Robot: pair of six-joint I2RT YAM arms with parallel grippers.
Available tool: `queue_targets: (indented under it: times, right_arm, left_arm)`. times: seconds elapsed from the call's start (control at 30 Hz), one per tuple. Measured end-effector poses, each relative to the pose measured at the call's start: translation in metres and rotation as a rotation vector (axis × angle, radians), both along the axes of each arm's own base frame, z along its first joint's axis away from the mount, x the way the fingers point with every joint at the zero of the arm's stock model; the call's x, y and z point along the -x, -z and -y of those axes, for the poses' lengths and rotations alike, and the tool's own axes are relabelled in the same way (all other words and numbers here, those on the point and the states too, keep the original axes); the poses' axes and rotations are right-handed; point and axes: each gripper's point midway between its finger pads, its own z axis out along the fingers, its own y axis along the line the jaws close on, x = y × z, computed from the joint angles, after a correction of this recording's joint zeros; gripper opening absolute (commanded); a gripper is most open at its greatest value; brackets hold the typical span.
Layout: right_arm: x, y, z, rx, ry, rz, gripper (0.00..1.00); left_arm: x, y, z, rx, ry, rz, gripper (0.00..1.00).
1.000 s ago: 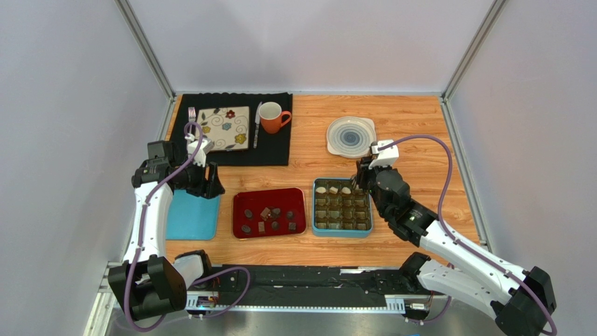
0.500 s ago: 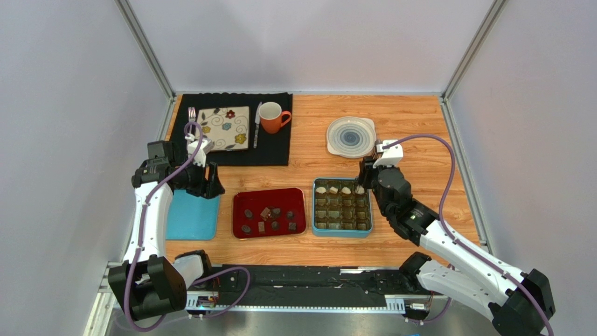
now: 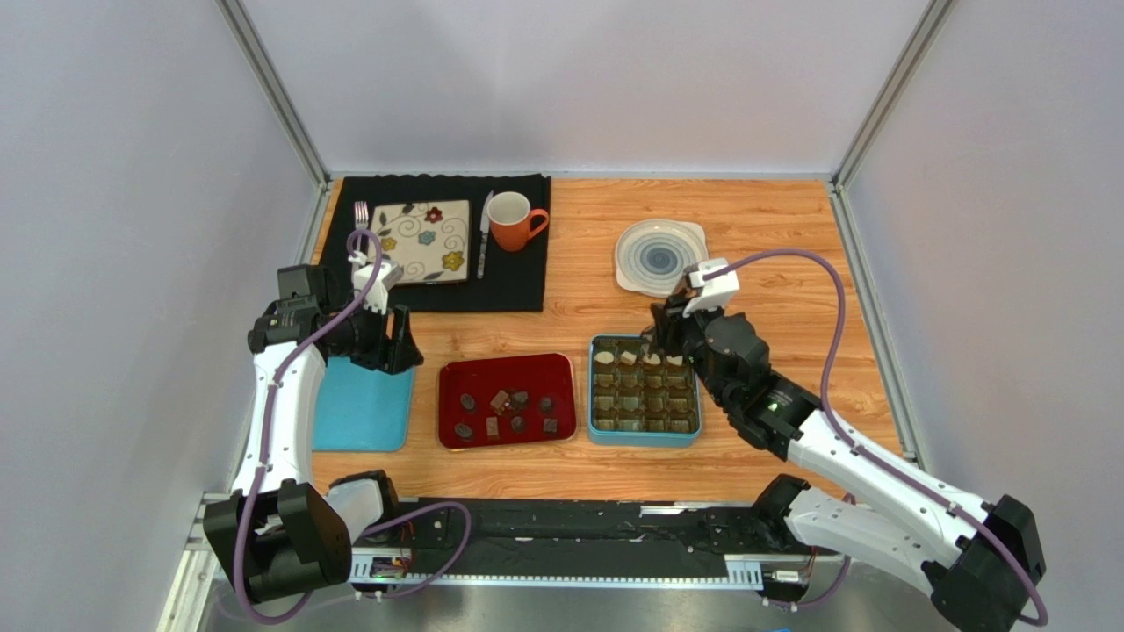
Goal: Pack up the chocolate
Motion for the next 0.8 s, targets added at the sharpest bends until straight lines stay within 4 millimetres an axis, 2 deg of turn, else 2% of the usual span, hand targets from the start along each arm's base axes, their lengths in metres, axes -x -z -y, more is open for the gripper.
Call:
queue_targets:
  times: [0.07,0.23,0.47,0.6,0.67,0.8]
  right_arm:
    - [0.004,-0.008,-0.02,-0.012,-0.061,0.009,0.27]
    - [0.024,-0.031,-0.096,-0.05,-0.259,0.036,0.27]
    - [0.045,-0.037,-0.188,-0.075,-0.46,0.035,0.27]
    - [0.049,-0.031,-0.228,-0.079,-0.525,0.026,0.3]
    - [0.052,-0.022,-0.249,-0.073,-0.556,0.014,0.31]
    - [0.059,-0.003,-0.279,-0.051,-0.604,-0.01,0.33]
  left_arm:
    - [0.0,0.0,0.0,-0.001,0.0,0.0,0.68]
    - [0.0,0.0,-0.001,-0.004,-0.002,-0.001,0.68]
    - [0.0,0.002,-0.004,-0.02,-0.011,-0.005,0.68]
    - [0.0,0.004,-0.006,-0.028,-0.016,-0.01,0.68]
    - [-0.001,0.005,-0.007,-0.028,-0.021,-0.017,0.68]
    - [-0.002,0.009,-0.012,-0.024,-0.043,-0.038,0.68]
